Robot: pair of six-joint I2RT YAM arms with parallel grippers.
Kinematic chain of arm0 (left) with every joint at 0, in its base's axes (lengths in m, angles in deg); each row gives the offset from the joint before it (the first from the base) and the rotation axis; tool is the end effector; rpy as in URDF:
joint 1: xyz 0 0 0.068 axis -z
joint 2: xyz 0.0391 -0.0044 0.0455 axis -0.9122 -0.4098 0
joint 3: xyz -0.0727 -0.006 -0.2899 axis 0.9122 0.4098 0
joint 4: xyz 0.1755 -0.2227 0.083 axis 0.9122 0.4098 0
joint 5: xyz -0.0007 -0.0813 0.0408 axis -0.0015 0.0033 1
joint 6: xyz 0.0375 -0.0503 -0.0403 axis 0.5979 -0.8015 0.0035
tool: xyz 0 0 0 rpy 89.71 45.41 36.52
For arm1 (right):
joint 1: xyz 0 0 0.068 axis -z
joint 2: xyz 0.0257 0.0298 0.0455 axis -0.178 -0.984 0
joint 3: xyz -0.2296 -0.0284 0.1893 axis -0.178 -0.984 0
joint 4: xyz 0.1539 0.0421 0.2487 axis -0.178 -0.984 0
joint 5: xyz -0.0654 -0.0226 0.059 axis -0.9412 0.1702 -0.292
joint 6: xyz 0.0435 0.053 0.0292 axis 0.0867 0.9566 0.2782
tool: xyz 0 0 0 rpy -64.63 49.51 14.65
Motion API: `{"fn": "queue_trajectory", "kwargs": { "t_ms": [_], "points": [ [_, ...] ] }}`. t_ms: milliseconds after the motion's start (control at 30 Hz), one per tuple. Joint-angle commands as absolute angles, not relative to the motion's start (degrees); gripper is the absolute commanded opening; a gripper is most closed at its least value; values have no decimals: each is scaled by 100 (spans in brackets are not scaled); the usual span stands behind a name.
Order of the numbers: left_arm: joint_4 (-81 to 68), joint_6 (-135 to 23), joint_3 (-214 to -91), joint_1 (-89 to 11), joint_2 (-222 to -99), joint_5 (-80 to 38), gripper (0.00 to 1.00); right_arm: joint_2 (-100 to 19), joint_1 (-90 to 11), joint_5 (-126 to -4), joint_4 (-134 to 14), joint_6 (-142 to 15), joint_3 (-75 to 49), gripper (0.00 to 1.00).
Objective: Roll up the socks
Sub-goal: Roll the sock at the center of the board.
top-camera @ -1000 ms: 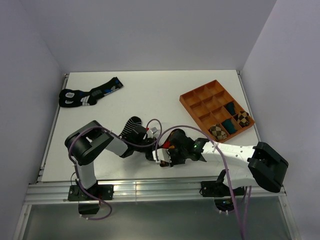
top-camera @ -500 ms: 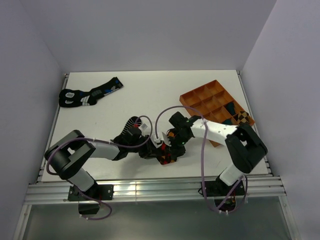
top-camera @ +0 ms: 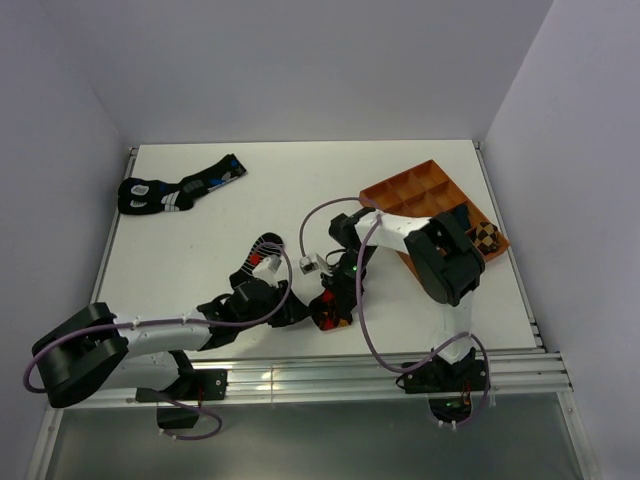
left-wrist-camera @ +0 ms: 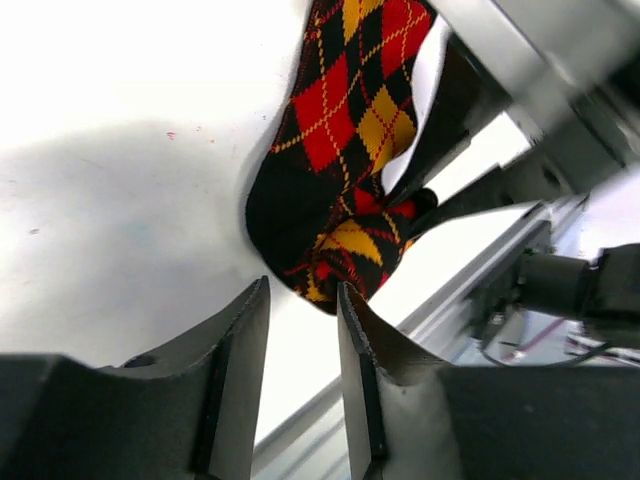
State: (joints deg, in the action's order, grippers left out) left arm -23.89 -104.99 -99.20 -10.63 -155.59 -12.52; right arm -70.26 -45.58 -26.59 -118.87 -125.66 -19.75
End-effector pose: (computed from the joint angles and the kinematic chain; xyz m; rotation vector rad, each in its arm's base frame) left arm 0.1480 -0.2128 0.1314 -0.1074 2.3732 -1.1069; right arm 0.2577 0.2384 0.1267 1.9263 -2.0727 -1.2473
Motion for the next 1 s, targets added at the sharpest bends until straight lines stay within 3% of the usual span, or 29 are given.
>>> {"fn": "queue_trajectory", "kwargs": {
  "t_ms": [0, 200, 400, 667, 967],
  "points": [
    [-2879, -9870, -9795, -790, -15341, -568, 38, -7286, -4497, -2888, -12028, -12270, -1676, 22],
    [-3354, -8763, -9935, -359, -15419, -164, 48, -7611, -4462, -2967, -12256, -12138, -1325, 22],
    [-3899, -7796, -10110, -297, -15718, -523, 58, -7778, -4453, -3037, -12274, -12032, -1193, 22],
    [-4338, -7232, -10340, -314, -16491, -1112, 61, -7857, -4435, -3099, -12291, -12015, -1140, 22],
    [-4680, -7408, -10454, -314, -17230, -1473, 55, -7902, -4426, -3116, -12186, -11962, -1148, 22]
  ]
}}
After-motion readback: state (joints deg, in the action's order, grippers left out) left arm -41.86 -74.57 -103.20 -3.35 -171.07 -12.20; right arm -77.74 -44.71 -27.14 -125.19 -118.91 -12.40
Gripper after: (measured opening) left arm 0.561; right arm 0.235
